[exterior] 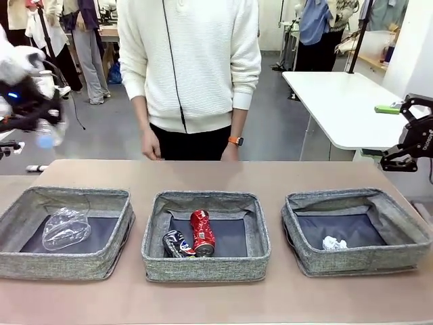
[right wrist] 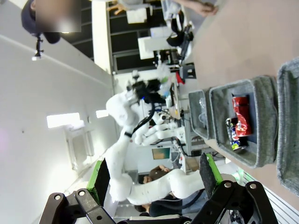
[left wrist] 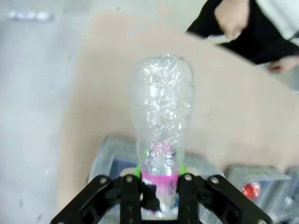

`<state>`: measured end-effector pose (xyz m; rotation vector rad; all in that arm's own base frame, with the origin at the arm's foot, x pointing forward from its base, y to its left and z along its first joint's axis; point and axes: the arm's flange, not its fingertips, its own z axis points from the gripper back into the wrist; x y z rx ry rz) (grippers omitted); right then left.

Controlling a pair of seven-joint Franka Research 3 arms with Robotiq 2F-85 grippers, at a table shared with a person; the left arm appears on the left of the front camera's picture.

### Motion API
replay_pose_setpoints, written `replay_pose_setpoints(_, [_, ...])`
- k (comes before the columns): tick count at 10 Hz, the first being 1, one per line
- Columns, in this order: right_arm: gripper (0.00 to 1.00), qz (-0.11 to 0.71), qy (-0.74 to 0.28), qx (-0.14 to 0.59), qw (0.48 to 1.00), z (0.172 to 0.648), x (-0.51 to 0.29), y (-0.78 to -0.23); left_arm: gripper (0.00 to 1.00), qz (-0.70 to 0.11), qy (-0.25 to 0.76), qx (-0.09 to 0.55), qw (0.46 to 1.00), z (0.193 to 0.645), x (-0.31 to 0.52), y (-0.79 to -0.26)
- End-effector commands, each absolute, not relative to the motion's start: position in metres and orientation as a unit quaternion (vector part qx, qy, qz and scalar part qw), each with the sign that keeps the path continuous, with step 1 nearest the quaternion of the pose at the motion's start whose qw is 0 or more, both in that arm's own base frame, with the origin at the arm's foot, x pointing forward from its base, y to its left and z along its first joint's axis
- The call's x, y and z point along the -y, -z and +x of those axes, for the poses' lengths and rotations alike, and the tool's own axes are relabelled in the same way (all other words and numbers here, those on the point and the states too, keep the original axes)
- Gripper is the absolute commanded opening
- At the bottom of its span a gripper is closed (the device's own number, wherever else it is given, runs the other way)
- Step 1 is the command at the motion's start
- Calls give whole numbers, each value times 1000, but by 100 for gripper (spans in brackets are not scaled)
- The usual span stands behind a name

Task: Sort the waste into the appropriate baskets.
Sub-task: Pick up the waste item pointed out by the person.

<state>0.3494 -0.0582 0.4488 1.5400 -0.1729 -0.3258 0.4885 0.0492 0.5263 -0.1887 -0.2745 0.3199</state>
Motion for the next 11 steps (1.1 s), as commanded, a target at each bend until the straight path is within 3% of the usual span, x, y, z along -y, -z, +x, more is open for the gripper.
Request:
replay_pose_setpoints(1, [100, 698, 144, 80, 697, 349, 59, -452, 0, -102, -172, 104, 974, 391, -43, -538])
replay_pose_setpoints(3, [100, 698, 144, 80, 697, 349, 59, -452, 0, -90, -109, 101, 985, 338, -30, -504])
replay_pose_setpoints(4, [100, 698, 144, 80, 697, 349, 59, -452, 0, -114, -22, 101, 988, 355, -49, -494])
replay_pose_setpoints(5, [100, 698, 144, 80, 697, 349, 59, -452, 0, -98, -146, 87, 981, 350, -38, -527])
replay_pose_setpoints(7, [100, 698, 144, 80, 697, 349, 59, -452, 0, -98, -146, 87, 981, 350, -38, -527])
replay_pose_setpoints(8, [100, 698, 144, 80, 697, 349, 59, -452, 22, -100, -109, 88, 985, 337, -37, -510])
replay_pose_setpoints(9, [100, 698, 144, 80, 697, 349, 59, -452, 22, -70, -116, 111, 984, 324, -2, -531])
replay_pose_setpoints(10, [100, 698, 144, 80, 697, 349, 59, -452, 22, -97, -99, 135, 981, 310, 35, -566])
replay_pose_setpoints(11, [100, 698, 144, 80, 697, 349, 59, -452, 22, -90, -87, 124, 984, 298, 76, -599])
